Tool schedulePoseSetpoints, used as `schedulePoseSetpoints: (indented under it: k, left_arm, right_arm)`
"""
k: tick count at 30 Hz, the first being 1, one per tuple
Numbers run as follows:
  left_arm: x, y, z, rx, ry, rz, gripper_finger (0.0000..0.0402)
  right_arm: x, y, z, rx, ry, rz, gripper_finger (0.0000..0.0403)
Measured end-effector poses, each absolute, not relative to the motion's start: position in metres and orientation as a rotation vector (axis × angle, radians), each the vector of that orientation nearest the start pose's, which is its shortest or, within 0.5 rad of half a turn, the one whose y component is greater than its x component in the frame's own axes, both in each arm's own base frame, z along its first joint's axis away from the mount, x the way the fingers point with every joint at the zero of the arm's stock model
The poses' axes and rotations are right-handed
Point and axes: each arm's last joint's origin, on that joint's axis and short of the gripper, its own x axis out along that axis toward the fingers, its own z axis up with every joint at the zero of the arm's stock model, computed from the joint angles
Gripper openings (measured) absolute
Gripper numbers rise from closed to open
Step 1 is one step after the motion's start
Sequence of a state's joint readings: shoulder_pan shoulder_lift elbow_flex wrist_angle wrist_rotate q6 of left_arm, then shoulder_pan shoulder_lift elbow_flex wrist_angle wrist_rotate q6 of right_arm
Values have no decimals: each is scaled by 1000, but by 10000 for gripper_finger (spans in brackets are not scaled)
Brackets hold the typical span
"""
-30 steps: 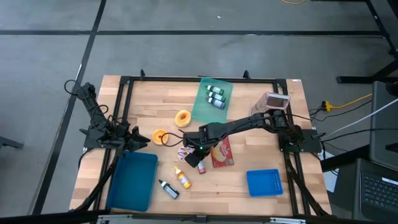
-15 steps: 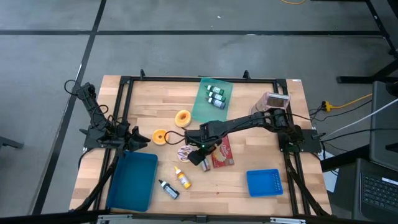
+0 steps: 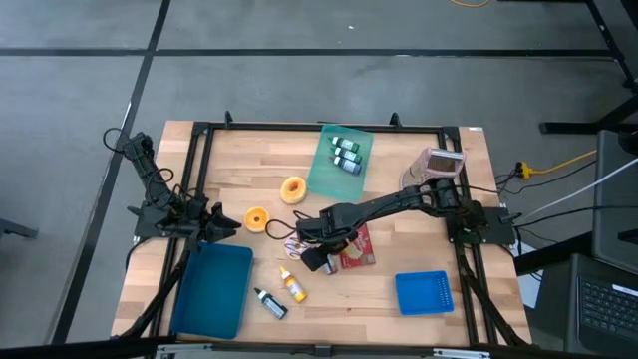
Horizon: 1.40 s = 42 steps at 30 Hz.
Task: Pick & Place Food Item
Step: Put the pink food coloring into the green bin
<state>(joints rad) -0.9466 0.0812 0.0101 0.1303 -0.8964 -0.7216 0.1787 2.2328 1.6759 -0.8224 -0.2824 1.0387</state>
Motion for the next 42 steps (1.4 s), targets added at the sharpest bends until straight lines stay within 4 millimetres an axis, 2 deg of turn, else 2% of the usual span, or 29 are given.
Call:
schedulePoseSetpoints:
  k: [4,9,14,18,21,27,30,32,37,42]
  left_arm:
    - [72,-61,172,-773,-16,-61,157]
    - [72,-61,172,-783,-15,-62,157]
    - [72,-61,172,-785,-15,-62,157]
    - [72,-61,172,-785,-18,-55,157]
    - [72,-60,172,-786,-21,-46,157]
    - [72,-60,172,-786,-25,-35,157]
    - [72,-60,172,-786,-28,-28,157]
    - [72,-59,172,-786,-32,-17,157]
    - [72,-59,172,-787,-39,4,157]
    - [72,-58,172,-787,-45,20,157]
  right_arm:
    - [431,85,126,1000,1433,-326,174]
    - [431,83,125,1018,1430,-330,136]
    - [430,81,128,1015,1421,-323,89]
    - [429,75,137,981,1379,-352,87]
    - [428,64,157,986,1315,-360,87]
    - [417,41,226,961,1098,-341,95]
    - [404,21,264,918,961,-370,90]
    - [394,5,282,887,907,-402,88]
    - [368,-33,308,745,879,-466,88]
    - [356,-73,305,619,958,-475,89]
